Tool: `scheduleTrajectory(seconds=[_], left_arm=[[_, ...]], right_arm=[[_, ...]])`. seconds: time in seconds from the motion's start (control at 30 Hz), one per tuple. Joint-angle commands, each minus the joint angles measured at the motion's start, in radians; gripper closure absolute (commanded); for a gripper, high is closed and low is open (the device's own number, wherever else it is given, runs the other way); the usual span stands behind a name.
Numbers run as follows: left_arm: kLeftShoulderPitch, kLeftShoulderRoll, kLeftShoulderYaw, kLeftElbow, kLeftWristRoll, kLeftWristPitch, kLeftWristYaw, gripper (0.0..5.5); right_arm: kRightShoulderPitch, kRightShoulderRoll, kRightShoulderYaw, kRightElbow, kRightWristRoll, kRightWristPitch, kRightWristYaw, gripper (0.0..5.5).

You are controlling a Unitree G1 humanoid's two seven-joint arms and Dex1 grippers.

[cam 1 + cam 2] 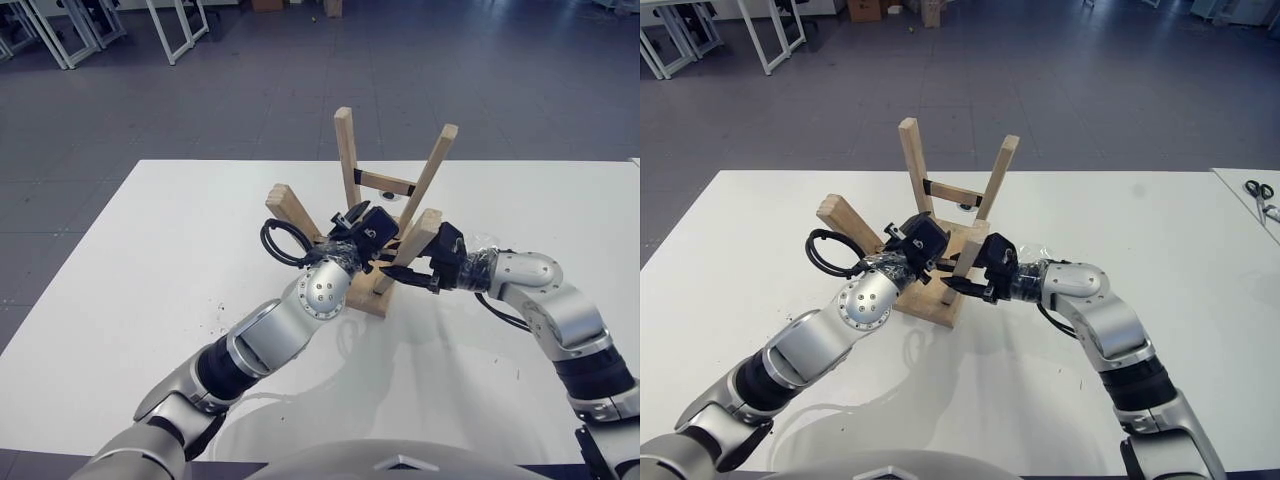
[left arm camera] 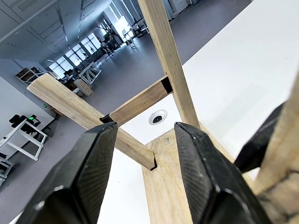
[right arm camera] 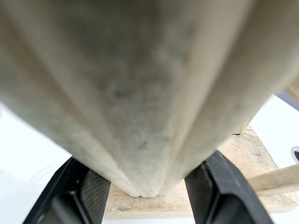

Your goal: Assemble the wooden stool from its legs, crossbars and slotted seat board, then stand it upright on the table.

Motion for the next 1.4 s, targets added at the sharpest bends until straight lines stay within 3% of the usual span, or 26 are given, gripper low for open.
scheduleTrajectory(seconds=[0.03, 0.13, 0.3, 0.4, 0.5, 0.63, 0.7, 0.93, 1.0, 1.07, 1.13, 1.2, 1.3, 1.33, 1.4], left_arm=[[0.106, -0.022, -0.036, 0.082, -0.018, 0.077, -0.107, 3.23], [0.128, -0.029, 0.013, 0.049, -0.017, 0.087, -0.124, 3.23], [-0.017, -0.155, 0.471, -0.139, -0.060, -0.089, -0.029, 3.23], [-0.082, -0.165, 0.550, -0.164, -0.056, -0.130, -0.032, 3.23], [-0.053, -0.139, 0.437, -0.113, -0.001, -0.095, -0.077, 3.23], [0.010, 0.107, -0.221, 0.155, 0.151, 0.119, -0.360, 3.23], [0.062, 0.105, -0.247, 0.195, 0.158, 0.163, -0.352, 3.23], [0.102, 0.060, -0.181, 0.206, 0.220, 0.146, -0.334, 3.23], [0.141, -0.014, -0.056, 0.162, 0.165, 0.102, -0.317, 3.23], [0.169, -0.146, 0.155, 0.056, 0.043, 0.051, -0.311, 3.23], [0.121, -0.306, 0.440, -0.092, -0.124, 0.082, -0.314, 3.23], [-0.048, -0.372, 0.774, -0.145, -0.293, 0.122, -0.256, 3.23], [-0.405, -0.240, 1.209, -0.056, -0.561, 0.086, -0.092, 3.23], [-0.470, -0.197, 1.276, -0.035, -0.609, 0.087, -0.069, 3.23], [-0.477, -0.074, 1.297, -0.032, -0.570, 0.131, -0.117, 3.23]], right_arm=[[0.058, -0.065, 0.244, 0.136, -0.171, 0.265, 0.018, 3.46], [0.065, -0.035, 0.244, 0.198, -0.155, 0.284, -0.030, 3.46], [0.076, -0.027, 0.205, 0.238, -0.144, 0.267, -0.074, 3.46], [0.077, -0.027, 0.200, 0.242, -0.138, 0.261, -0.078, 3.46], [0.082, -0.035, 0.196, 0.233, -0.134, 0.261, -0.076, 3.46], [0.085, -0.043, 0.197, 0.224, -0.131, 0.265, -0.072, 3.46], [0.072, -0.050, 0.196, 0.218, -0.127, 0.273, -0.066, 3.46], [0.068, -0.047, 0.237, 0.211, -0.134, 0.275, -0.061, 3.46], [0.074, -0.040, 0.269, 0.231, -0.145, 0.268, -0.049, 3.46], [0.090, -0.039, 0.267, 0.243, -0.140, 0.267, -0.057, 3.46], [0.106, -0.049, 0.253, 0.240, -0.130, 0.260, -0.061, 3.46], [0.124, -0.084, 0.251, 0.232, -0.130, 0.232, -0.032, 3.46], [0.159, -0.179, 0.261, 0.272, -0.147, 0.075, 0.115, 3.46], [0.168, -0.200, 0.254, 0.294, -0.145, 0.024, 0.159, 3.46], [0.174, -0.230, 0.218, 0.354, -0.127, -0.092, 0.246, 3.46]])
